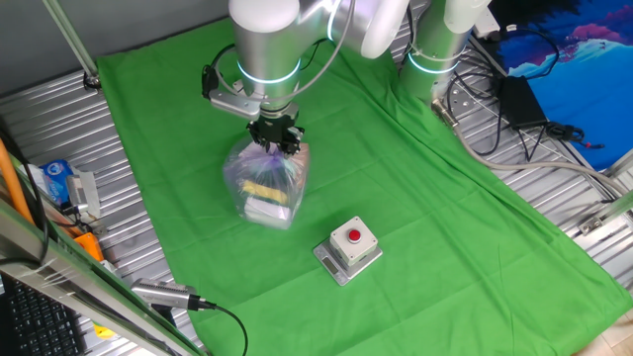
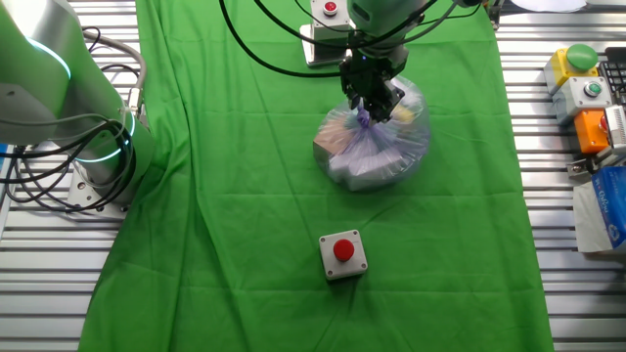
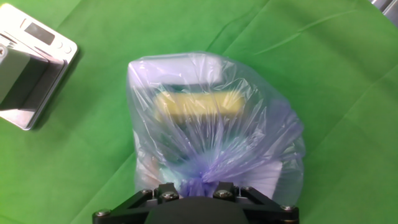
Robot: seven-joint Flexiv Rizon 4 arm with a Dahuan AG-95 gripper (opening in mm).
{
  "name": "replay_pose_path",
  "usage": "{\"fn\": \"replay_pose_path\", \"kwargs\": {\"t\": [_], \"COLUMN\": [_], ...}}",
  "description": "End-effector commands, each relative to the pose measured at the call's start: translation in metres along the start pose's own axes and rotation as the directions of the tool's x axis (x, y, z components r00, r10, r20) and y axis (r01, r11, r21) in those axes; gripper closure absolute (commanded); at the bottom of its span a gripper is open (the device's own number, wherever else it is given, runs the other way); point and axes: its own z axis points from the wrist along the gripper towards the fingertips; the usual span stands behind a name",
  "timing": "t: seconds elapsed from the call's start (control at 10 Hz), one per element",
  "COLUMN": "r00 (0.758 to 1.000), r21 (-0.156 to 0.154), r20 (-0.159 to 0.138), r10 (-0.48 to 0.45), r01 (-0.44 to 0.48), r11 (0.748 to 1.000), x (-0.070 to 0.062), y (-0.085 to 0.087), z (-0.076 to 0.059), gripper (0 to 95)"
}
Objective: Pick up a bag of things
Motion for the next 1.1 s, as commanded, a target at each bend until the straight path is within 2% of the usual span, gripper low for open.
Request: {"fn": "replay_pose_path", "kwargs": {"t": [0.1,0.7,1.1], "r00": [1.000,1.000,1.000], "r21": [0.001,0.001,0.004], "r20": [-0.001,-0.009,-0.006], "r10": [-0.001,-0.026,-0.019], "r01": [0.001,0.026,0.019], "r11": [1.000,1.000,1.000], "x": [0.0002,0.0010,0.0083], "y": [0.0001,0.0004,0.0069], "z": [0.0001,-0.0026,0.0018], "gripper": [57.0,57.0,57.0]}}
